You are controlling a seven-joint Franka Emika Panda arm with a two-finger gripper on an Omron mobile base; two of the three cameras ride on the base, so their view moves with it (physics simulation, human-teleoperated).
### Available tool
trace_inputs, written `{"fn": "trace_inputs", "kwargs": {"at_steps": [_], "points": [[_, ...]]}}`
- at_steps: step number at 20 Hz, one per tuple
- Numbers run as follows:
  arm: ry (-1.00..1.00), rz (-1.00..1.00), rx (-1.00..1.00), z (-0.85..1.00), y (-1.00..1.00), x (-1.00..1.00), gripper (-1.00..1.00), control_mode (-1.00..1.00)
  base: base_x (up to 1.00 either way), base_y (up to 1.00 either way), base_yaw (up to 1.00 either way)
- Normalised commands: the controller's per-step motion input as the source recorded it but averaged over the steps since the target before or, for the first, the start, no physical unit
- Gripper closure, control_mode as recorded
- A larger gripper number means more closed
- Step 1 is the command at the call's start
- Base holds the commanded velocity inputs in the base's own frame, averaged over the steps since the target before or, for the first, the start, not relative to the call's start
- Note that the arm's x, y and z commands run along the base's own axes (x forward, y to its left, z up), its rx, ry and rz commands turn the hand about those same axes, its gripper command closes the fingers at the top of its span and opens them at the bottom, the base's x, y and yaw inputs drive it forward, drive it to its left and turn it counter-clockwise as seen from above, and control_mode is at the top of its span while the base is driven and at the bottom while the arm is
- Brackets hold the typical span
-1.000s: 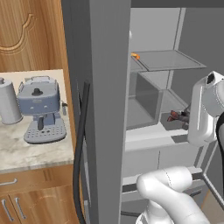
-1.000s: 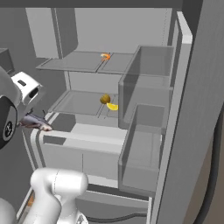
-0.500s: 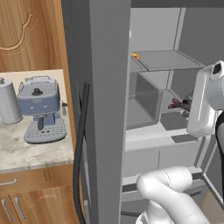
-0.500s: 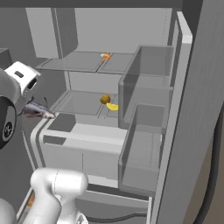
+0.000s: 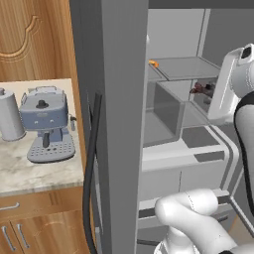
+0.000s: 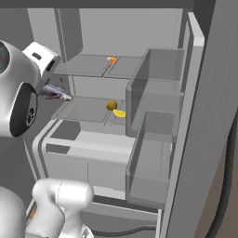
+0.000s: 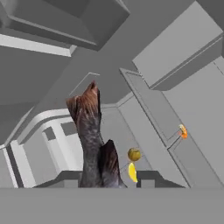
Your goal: Transport the fish and lemon wedge to the fridge. Place the fish on the rack containing meat and place the lemon wedge on the rack containing the vegetable, ensuring meats and vegetables are on different racks.
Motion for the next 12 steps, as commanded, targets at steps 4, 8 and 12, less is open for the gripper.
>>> {"fn": "trace_inputs", "kwargs": {"at_steps": [4, 8, 12], "points": [[-0.06, 0.0, 0.01, 0.18, -0.14, 0.59, 1.0, -1.0, 0.0, 0.0, 0.0], [-0.1, 0.0, 0.0, 0.02, 0.0, 0.79, 1.0, -1.0, 0.0, 0.0, 0.0], [-0.14, 0.0, 0.0, 0.0, 0.0, 0.83, 1.0, -1.0, 0.0, 0.0, 0.0]]}}
